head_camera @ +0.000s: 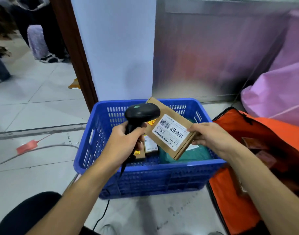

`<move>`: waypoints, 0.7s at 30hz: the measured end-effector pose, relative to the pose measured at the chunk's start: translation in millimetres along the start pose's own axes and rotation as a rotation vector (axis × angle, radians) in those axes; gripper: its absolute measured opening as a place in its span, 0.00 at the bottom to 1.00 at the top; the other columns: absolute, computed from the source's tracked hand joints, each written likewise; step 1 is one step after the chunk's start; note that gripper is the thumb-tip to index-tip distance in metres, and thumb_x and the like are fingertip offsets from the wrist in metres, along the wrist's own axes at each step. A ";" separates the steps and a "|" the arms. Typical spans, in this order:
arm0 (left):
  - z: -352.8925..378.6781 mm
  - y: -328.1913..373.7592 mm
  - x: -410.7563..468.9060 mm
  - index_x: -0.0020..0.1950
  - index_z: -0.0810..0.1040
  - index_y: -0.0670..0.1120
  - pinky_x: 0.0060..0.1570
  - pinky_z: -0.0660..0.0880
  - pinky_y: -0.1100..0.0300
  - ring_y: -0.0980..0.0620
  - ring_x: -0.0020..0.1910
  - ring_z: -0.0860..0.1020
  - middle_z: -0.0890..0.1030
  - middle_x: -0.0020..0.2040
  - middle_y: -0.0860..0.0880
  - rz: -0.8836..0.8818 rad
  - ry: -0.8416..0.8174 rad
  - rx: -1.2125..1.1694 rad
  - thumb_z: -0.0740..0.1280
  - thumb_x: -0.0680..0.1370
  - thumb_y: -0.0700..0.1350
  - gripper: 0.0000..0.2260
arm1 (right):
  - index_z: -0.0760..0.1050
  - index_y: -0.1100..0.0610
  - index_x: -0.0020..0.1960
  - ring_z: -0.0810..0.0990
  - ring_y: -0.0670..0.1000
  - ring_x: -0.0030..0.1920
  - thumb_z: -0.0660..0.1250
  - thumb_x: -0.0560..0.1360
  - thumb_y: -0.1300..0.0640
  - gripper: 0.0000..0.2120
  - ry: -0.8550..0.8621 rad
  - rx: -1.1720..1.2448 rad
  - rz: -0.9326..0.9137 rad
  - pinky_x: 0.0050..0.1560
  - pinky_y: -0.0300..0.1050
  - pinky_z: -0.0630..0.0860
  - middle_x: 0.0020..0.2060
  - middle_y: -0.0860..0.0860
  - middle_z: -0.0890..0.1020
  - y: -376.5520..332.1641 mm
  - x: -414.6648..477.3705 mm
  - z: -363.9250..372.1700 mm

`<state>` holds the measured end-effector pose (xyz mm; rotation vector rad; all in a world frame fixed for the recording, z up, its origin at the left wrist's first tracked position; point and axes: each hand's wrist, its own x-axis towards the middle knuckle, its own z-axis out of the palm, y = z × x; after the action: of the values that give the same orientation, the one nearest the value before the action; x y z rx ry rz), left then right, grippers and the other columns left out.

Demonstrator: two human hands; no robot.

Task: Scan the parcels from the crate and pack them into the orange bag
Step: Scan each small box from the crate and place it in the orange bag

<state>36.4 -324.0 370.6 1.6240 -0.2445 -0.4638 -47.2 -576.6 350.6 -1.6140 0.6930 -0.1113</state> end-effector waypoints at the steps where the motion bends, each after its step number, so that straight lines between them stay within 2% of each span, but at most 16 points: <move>1: 1.5 0.3 -4.9 0.48 0.81 0.44 0.36 0.75 0.56 0.49 0.32 0.75 0.78 0.35 0.46 0.012 0.005 -0.007 0.68 0.82 0.40 0.05 | 0.81 0.67 0.56 0.85 0.55 0.45 0.70 0.78 0.61 0.11 -0.002 -0.017 -0.009 0.52 0.51 0.82 0.45 0.59 0.88 -0.9 -2.2 -1.6; 3: 5.0 2.6 -14.6 0.46 0.81 0.43 0.34 0.74 0.57 0.49 0.32 0.75 0.78 0.34 0.46 0.031 0.019 -0.032 0.67 0.82 0.39 0.06 | 0.79 0.64 0.57 0.86 0.55 0.44 0.71 0.77 0.58 0.12 0.019 -0.028 -0.036 0.53 0.53 0.84 0.44 0.58 0.88 -2.0 -8.1 -8.5; 6: 10.4 1.2 -27.5 0.53 0.81 0.38 0.37 0.72 0.52 0.45 0.34 0.74 0.76 0.37 0.43 0.036 0.037 -0.142 0.66 0.82 0.40 0.06 | 0.79 0.62 0.54 0.88 0.58 0.46 0.72 0.78 0.56 0.10 0.091 0.006 -0.093 0.53 0.55 0.85 0.44 0.57 0.88 -0.7 -16.3 -19.2; 8: 15.7 -5.6 -36.0 0.55 0.81 0.37 0.35 0.72 0.53 0.45 0.34 0.73 0.75 0.37 0.42 0.034 0.048 -0.184 0.66 0.82 0.39 0.07 | 0.79 0.61 0.53 0.88 0.59 0.47 0.72 0.78 0.56 0.09 0.126 0.061 -0.118 0.51 0.53 0.85 0.47 0.59 0.88 -1.5 -18.3 -25.3; 10: 20.9 -12.6 -41.4 0.55 0.81 0.37 0.35 0.71 0.53 0.45 0.33 0.72 0.75 0.36 0.42 0.058 0.048 -0.151 0.66 0.82 0.38 0.06 | 0.79 0.61 0.53 0.88 0.56 0.44 0.72 0.79 0.56 0.08 0.133 0.120 -0.139 0.48 0.51 0.83 0.46 0.58 0.88 -2.4 -17.5 -29.7; 14: 26.9 -18.8 -39.1 0.54 0.81 0.40 0.41 0.67 0.47 0.46 0.33 0.73 0.76 0.35 0.44 0.094 0.024 -0.075 0.69 0.81 0.41 0.06 | 0.79 0.59 0.54 0.86 0.52 0.43 0.71 0.79 0.56 0.08 0.119 0.199 -0.173 0.46 0.48 0.82 0.47 0.58 0.88 -3.0 -15.4 -37.5; 17: 31.7 -21.7 -33.8 0.53 0.81 0.38 0.40 0.66 0.46 0.47 0.32 0.73 0.76 0.34 0.44 0.104 0.034 -0.044 0.68 0.81 0.40 0.06 | 0.79 0.58 0.54 0.86 0.54 0.45 0.70 0.80 0.54 0.08 0.142 0.184 -0.203 0.46 0.48 0.83 0.48 0.57 0.88 -2.5 -14.0 -45.4; 21: 37.3 -25.2 -27.6 0.51 0.80 0.35 0.39 0.66 0.46 0.45 0.33 0.72 0.76 0.34 0.43 0.090 0.040 -0.024 0.68 0.81 0.41 0.09 | 0.77 0.58 0.55 0.85 0.47 0.43 0.70 0.81 0.54 0.08 0.212 0.078 -0.230 0.40 0.44 0.83 0.46 0.52 0.86 -1.3 -10.5 -49.1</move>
<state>-7.4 -343.0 348.0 1.5905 -0.2800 -0.3639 -77.6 -614.2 364.1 -1.6163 0.6533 -0.4771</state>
